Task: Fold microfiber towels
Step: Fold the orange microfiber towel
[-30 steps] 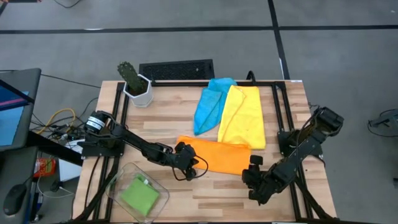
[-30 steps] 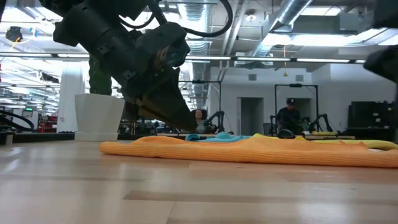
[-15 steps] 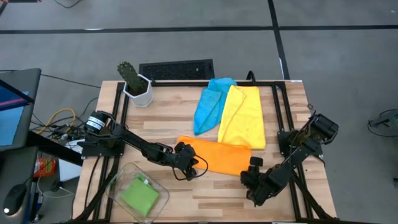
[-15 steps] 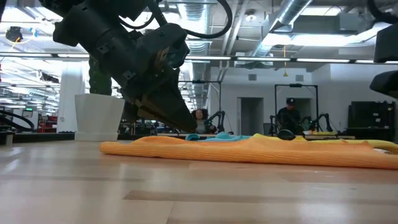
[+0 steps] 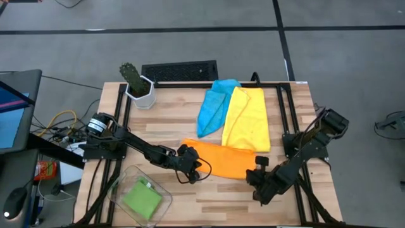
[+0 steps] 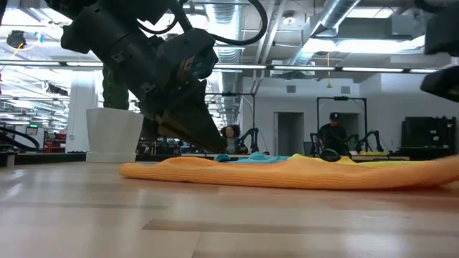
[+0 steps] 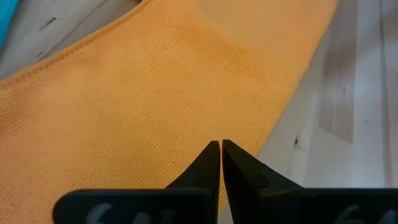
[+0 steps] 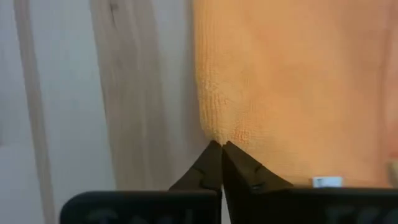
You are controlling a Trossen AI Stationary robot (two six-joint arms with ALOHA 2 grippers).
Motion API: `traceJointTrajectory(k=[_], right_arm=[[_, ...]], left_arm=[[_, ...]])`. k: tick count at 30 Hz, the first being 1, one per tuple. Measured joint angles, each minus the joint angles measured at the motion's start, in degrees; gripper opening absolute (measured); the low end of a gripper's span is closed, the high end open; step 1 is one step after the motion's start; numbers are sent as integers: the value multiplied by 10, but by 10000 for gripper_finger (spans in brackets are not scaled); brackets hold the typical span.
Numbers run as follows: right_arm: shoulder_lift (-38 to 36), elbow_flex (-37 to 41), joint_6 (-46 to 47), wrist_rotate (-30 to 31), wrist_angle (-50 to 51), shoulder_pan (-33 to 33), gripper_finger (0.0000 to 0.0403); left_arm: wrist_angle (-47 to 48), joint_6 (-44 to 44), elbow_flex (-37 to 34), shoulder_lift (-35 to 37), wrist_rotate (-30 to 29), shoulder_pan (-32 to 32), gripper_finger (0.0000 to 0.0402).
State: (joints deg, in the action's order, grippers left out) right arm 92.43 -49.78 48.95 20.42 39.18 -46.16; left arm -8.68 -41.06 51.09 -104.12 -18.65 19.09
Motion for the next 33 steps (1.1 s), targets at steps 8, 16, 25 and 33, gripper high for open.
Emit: traceJointTrajectory(k=[8, 16, 25, 33], right_arm=[[-43, -9, -166, 5, -48, 52, 15], [22, -68, -338, 4, -93, 124, 30], [104, -125, -465, 0, -174, 176, 26], [146, -143, -476, -26, -207, 205, 32]], left_arm=[[3, -1, 0, 0, 0, 0, 9], [2, -5, 0, 0, 0, 0, 9], [2, -15, 0, 0, 4, 0, 9], [3, -16, 0, 0, 4, 0, 9]])
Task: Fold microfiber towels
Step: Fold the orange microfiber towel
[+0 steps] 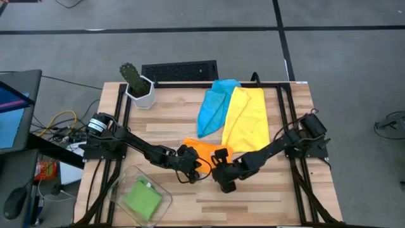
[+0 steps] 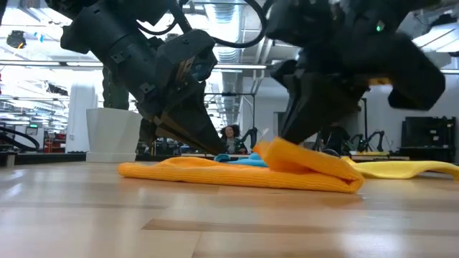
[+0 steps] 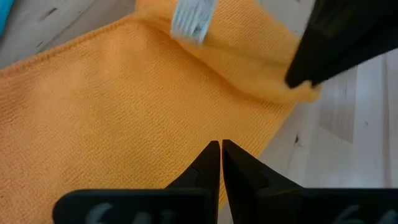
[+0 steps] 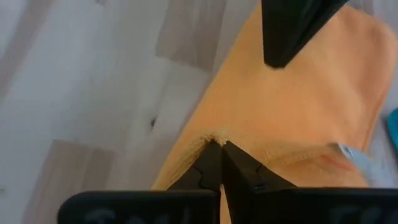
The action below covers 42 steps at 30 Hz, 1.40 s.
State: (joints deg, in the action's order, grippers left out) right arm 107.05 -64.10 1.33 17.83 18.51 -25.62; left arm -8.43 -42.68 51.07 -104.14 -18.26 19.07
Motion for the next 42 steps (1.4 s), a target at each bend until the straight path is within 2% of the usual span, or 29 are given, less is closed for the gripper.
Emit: traceJointTrajectory(k=[9, 17, 21, 24, 27, 31, 33, 36, 38, 42], right_arm=[[2, 0, 18, -24, -10, 20, 64], [-25, 1, 56, -80, -5, 42, 148], [-75, 1, 76, -63, 19, 46, 189], [-120, 9, 98, -33, 39, 47, 204], [-171, 59, 137, -3, 16, 47, 203], [-212, 150, 211, 1, -88, 39, 187], [-212, 185, 219, 1, -167, 26, 177], [-186, 214, 198, 1, -288, 4, 158], [-152, 216, 194, 1, -324, -3, 141], [-90, 217, 196, 3, -376, -6, 107]], left_arm=[[0, 0, 0, 0, 0, 0, 9], [0, 0, 0, 0, 5, 0, 9], [-1, -5, 0, 0, 15, 0, 9], [-2, -6, 3, 0, 15, 0, 9], [-3, -1, 18, -1, 25, 0, 9], [-3, 26, 48, 4, 36, 1, 9], [10, 42, 61, 10, 41, 3, 9], [32, 59, 80, 16, 43, 3, 9], [41, 63, 89, 21, 41, 3, 9], [0, 70, 94, 22, 43, 12, 4]])
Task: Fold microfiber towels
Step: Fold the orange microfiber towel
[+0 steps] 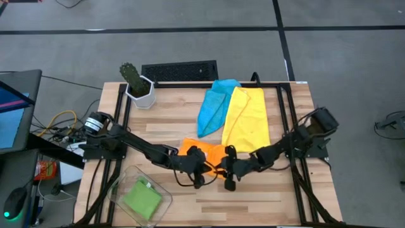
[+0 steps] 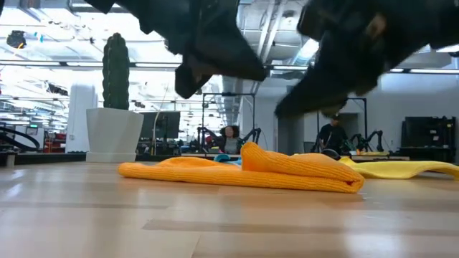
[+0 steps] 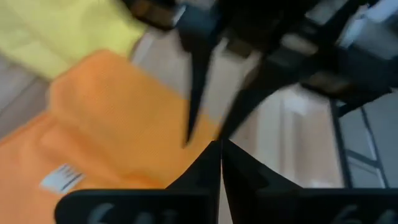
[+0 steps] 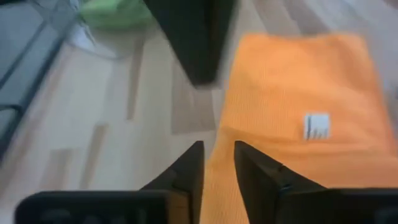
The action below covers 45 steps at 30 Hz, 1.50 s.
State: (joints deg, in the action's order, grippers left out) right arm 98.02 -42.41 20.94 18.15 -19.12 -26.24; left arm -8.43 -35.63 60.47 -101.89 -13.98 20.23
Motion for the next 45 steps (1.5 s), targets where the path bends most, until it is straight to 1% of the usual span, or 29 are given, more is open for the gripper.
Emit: traceJointTrajectory(k=[2, 3, 7, 9, 12, 14, 17, 19, 22, 25, 27, 28, 31, 35, 41, 45], right_arm=[[25, 0, 0, 0, -17, 0, 93], [36, 0, 0, 0, -34, 2, 87], [72, 0, -2, 0, -81, 15, 71], [90, -2, 3, -2, -91, 22, 66], [104, -1, 11, -14, -101, 27, 63], [111, -2, 14, -17, -100, 26, 61], [110, -4, 15, -17, -101, 26, 59], [94, -2, 15, -13, -89, 26, 59], [47, -5, 7, 20, -77, 25, 58], [4, -4, 2, 90, 3, 16, 58], [-10, -4, 1, 137, 43, 12, 58], [-14, -3, -3, 149, 56, 12, 58], [-4, -4, -16, 144, 48, 20, 58], [39, -3, 5, 135, 31, 27, 58], [86, -3, 40, 132, 22, 37, 58], [91, -4, 46, 118, 14, 44, 58]], left_arm=[[-13, 4, 1, -13, -1, 8, 1], [-3, 4, -2, -15, -6, 12, 2], [-17, -16, -1, -32, -49, 19, 0], [-36, -17, 0, -45, -51, 19, 0], [-19, -18, -2, -55, -42, 19, 0], [-35, -28, 0, -64, -44, 19, 0], [-30, -31, -1, -64, -47, 19, 0], [-32, -31, 0, -68, -48, 19, 0], [-27, -32, -1, -69, -45, 19, 0], [-29, -31, -1, -72, -50, 19, 0], [-27, -30, -1, -73, -55, 19, 0], [-29, -29, -1, -73, -59, 19, 0], [-26, -26, -1, -80, -70, 19, 0], [-33, -24, -1, -96, -79, 19, 0], [-38, -39, -1, -131, -68, 19, 0], [-19, -56, -1, -140, -54, 19, 0]])
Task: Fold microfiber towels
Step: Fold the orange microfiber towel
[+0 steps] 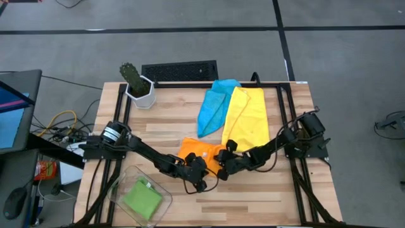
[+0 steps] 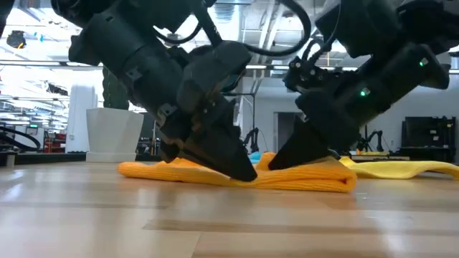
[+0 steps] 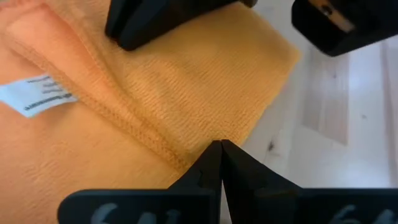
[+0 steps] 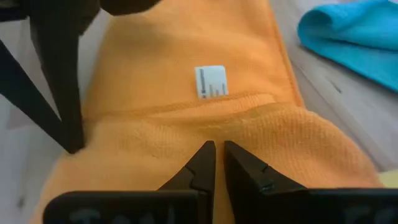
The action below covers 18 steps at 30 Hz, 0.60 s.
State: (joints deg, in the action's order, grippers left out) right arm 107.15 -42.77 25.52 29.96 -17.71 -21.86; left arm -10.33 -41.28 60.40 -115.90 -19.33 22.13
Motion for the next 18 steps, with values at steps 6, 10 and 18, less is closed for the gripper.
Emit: traceJointTrajectory(k=[6, 10, 18], right_arm=[[-48, 0, -22, 19, 12, -2, 47], [-63, 0, -58, 47, -4, 1, 28], [-9, 43, 0, 35, -42, 21, 14]], left_arm=[[1, -1, 1, -2, 10, 0, 0], [1, -2, 0, -2, 9, -1, 0], [2, -3, 0, -2, 11, -4, 0]])
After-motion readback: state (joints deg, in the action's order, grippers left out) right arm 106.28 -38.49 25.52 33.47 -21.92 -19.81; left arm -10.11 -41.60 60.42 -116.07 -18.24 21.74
